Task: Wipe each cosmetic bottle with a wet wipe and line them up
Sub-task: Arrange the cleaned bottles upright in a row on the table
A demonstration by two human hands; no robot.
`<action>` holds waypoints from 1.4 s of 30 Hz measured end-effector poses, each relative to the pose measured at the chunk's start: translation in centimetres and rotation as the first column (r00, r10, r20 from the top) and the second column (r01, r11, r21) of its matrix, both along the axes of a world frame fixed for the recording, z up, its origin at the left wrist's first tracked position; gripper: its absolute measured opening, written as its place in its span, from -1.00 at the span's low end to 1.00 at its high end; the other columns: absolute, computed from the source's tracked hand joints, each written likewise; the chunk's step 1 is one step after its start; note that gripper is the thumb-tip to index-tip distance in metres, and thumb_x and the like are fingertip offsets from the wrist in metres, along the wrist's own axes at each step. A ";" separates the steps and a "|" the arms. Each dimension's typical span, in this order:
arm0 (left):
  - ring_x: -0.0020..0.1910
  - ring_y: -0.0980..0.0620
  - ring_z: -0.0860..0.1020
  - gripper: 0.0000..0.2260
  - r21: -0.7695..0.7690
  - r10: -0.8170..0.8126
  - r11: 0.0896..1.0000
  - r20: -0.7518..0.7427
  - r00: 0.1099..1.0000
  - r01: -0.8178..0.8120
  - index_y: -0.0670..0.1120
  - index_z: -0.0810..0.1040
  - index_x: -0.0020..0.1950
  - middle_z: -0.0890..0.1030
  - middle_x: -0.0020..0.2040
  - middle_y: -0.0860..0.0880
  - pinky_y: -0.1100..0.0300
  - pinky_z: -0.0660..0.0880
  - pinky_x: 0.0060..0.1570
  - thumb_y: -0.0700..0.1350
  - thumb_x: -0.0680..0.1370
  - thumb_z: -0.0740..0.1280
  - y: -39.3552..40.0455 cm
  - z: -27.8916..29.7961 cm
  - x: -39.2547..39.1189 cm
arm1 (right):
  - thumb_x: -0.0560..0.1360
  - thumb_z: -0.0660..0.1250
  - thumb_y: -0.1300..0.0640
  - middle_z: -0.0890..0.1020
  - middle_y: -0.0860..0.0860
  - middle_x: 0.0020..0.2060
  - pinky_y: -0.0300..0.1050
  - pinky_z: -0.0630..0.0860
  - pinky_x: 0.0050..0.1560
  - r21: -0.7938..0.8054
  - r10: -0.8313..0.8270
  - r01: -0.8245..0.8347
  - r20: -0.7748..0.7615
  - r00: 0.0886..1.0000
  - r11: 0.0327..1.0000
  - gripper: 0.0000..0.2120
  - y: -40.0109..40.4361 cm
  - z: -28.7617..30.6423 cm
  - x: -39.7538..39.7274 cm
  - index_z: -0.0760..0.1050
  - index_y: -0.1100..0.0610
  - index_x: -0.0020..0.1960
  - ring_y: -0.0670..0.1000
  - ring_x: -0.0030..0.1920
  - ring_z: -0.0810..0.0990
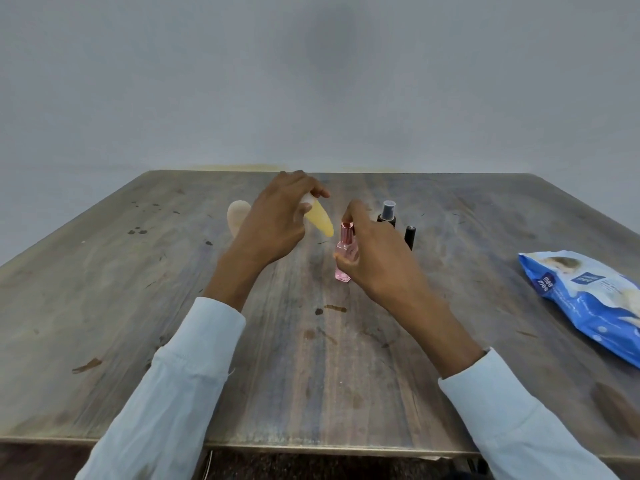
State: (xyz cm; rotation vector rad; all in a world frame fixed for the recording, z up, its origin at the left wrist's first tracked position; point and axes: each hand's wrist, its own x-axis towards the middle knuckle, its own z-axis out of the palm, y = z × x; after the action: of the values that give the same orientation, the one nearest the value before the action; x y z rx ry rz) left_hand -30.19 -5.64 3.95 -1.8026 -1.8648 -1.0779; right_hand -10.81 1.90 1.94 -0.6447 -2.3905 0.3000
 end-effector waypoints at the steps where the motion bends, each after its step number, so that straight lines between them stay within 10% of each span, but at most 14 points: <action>1: 0.13 0.02 0.54 -0.76 0.051 0.006 0.999 0.011 1.000 -0.006 -0.02 0.66 0.16 0.63 0.09 0.09 -0.02 0.48 0.17 -0.30 0.59 0.38 0.1 0.0 0.0 | 0.60 0.38 0.18 0.51 -0.14 -0.34 -0.09 0.37 -0.41 -0.001 -0.009 0.009 0.018 1.000 1.000 -0.72 0.0 -0.1 0.0 0.27 0.02 0.12 -0.09 -0.36 0.54; 11: 0.00 0.07 0.63 -0.81 0.441 0.088 0.875 0.262 0.961 -0.200 -0.11 0.66 0.09 0.64 0.04 0.02 0.03 0.64 -0.05 0.00 0.62 0.50 -0.1 0.3 0.3 | 0.60 0.35 0.27 0.47 -0.09 -0.34 0.01 0.49 -0.33 0.011 -0.054 0.054 0.078 0.995 0.999 -0.64 -0.7 0.1 -1.4 0.19 0.00 0.13 -0.02 -0.37 0.53; 16: -0.06 0.12 0.69 -0.78 0.434 0.009 0.852 0.547 0.837 -0.293 -0.10 0.68 0.04 0.71 -0.04 0.08 0.08 0.66 -0.02 0.01 0.55 0.58 -0.6 0.3 0.6 | 0.49 0.33 0.40 0.57 0.07 -0.16 -0.04 0.28 -0.39 0.005 -0.103 0.104 0.194 0.976 0.995 -0.55 -0.3 1.6 -2.6 0.20 0.11 0.24 0.14 -0.27 0.53; 20: -0.07 0.09 0.73 -0.82 0.378 -0.101 0.900 0.667 0.739 -0.218 -0.11 0.68 -0.02 0.75 -0.07 0.07 -0.04 0.71 -0.01 -0.05 0.52 0.60 -0.3 0.0 1.1 | 0.41 0.42 0.43 0.62 0.15 -0.05 0.09 0.52 -0.17 -0.002 -0.135 0.142 0.299 0.944 0.990 -0.44 0.0 3.3 -2.9 0.25 0.24 0.30 0.22 -0.09 0.60; 30: -0.04 -0.14 0.74 -0.89 0.415 -0.292 0.899 0.805 0.516 -0.139 -0.23 0.62 0.07 0.70 -0.03 -0.13 -0.06 0.74 -0.13 -0.18 0.67 0.43 0.4 -0.2 0.7 | 0.58 0.51 0.01 0.63 0.15 0.13 0.07 0.53 0.07 0.033 -0.190 0.188 0.099 0.977 0.982 -0.54 -0.1 7.9 -2.7 0.44 0.22 0.33 0.19 0.15 0.60; 42: -0.35 0.13 0.60 -0.76 0.320 -0.176 0.944 0.688 0.704 -0.076 -0.13 0.58 0.12 0.66 -0.05 -0.07 0.29 0.48 -0.37 -0.20 0.78 0.11 0.6 -0.6 0.9 | 0.68 0.40 0.01 0.68 0.03 -0.05 -0.16 0.70 -0.13 -0.168 0.108 -0.142 -0.198 0.974 0.976 -0.73 0.5 11.5 -2.9 0.51 -0.02 0.35 -0.02 -0.32 0.75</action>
State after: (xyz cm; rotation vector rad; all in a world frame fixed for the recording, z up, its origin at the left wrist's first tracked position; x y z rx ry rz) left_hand -29.27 -5.00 3.36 -1.3264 -1.8260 -2.2057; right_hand -13.70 2.41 13.43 -0.5211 -2.2419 0.6119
